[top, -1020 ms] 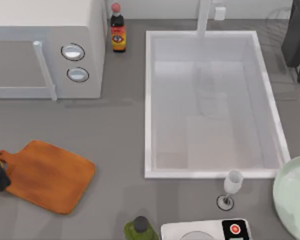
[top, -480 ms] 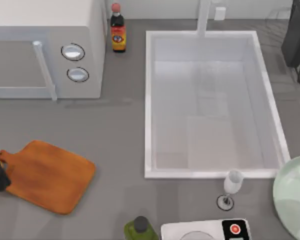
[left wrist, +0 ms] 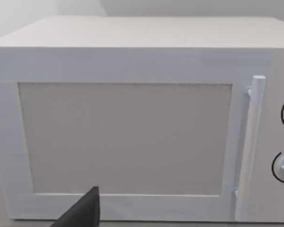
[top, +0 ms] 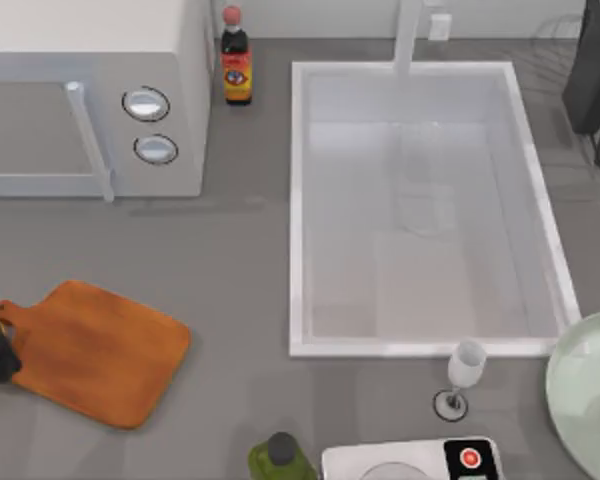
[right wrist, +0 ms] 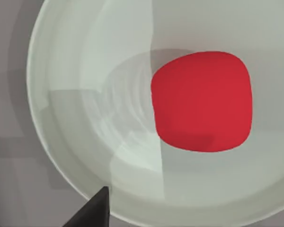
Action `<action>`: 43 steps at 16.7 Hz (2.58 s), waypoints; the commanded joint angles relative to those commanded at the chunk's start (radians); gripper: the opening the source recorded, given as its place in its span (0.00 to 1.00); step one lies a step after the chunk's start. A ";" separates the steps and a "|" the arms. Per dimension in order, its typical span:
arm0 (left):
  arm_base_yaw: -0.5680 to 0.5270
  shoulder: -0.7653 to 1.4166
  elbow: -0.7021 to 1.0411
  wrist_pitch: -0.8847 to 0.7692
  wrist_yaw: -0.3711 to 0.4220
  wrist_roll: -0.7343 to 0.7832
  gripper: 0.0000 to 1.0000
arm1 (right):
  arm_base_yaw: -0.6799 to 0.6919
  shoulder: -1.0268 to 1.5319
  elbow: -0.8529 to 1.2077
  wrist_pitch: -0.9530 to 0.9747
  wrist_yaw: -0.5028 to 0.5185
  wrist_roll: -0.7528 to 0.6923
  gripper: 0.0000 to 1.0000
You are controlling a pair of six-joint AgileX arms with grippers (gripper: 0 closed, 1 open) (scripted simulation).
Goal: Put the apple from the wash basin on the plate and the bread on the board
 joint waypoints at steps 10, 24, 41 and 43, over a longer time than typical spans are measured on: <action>0.000 0.000 0.000 0.000 0.000 0.000 1.00 | -0.010 -0.140 -0.116 0.132 0.000 -0.012 1.00; 0.000 0.000 0.000 0.000 0.000 0.000 1.00 | -0.087 -1.277 -0.919 1.083 0.000 -0.094 1.00; 0.022 0.268 0.180 -0.162 0.000 0.049 1.00 | -0.099 -1.402 -1.038 1.207 0.000 -0.107 1.00; 0.034 0.410 0.275 -0.248 0.000 0.074 1.00 | -0.099 -1.402 -1.038 1.207 0.000 -0.107 1.00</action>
